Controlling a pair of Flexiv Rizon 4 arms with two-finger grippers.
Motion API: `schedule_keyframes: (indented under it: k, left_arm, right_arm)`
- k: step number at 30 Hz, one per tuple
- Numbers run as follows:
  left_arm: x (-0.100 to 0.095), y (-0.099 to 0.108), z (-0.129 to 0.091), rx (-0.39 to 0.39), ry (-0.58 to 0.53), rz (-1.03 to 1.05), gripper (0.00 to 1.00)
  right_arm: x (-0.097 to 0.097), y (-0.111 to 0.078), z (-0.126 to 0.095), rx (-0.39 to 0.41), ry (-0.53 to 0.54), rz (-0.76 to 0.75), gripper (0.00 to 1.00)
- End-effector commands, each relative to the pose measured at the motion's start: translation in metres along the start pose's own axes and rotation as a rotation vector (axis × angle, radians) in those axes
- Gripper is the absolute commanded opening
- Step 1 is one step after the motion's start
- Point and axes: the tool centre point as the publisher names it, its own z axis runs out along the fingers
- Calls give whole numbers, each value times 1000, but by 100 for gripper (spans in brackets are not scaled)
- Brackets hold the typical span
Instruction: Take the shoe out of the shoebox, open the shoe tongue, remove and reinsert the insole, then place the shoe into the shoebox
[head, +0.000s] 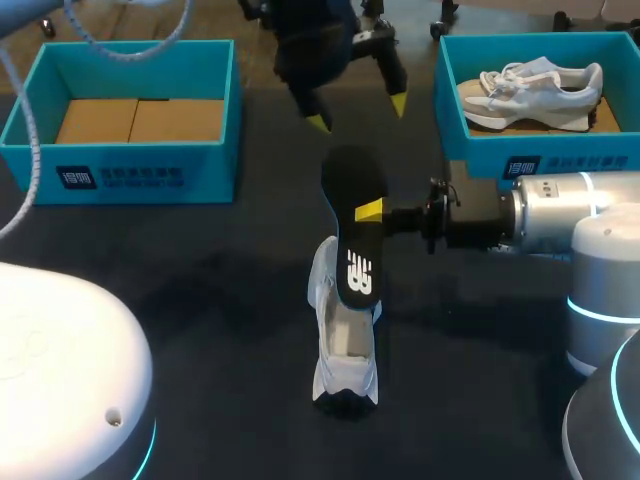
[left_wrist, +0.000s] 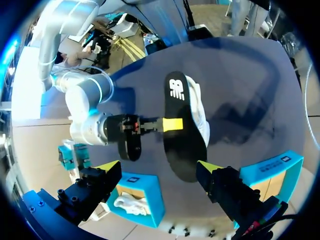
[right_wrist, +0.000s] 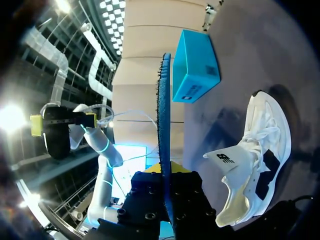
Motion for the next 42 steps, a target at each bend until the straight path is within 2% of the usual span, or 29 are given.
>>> schedule_keyframes:
  k: [1, 13, 17, 23, 30, 34, 42]
  left_arm:
    - [-12, 16, 8, 37, 95, -24, 100]
    - [0, 28, 23, 122, 202, -123, 100]
    - [4, 26, 26, 103, 245, -168, 100]
    - [3, 12, 30, 98, 244, -173, 100]
    - [5, 9, 35, 75, 272, -168, 100]
    - [6, 8, 29, 54, 198, -153, 100]
    - [17, 3, 7, 1, -104, -132, 100]
  right_arm:
    - [0, 0, 2, -1, -2, 0, 0]
    - [0, 0, 2, -1, -2, 0, 0]
    - [0, 0, 2, -1, -2, 0, 0]
    - [0, 0, 2, -1, -2, 0, 0]
    - [0, 0, 2, -1, -2, 0, 0]
    - [0, 0, 2, -1, -2, 0, 0]
    - [0, 0, 2, -1, -2, 0, 0]
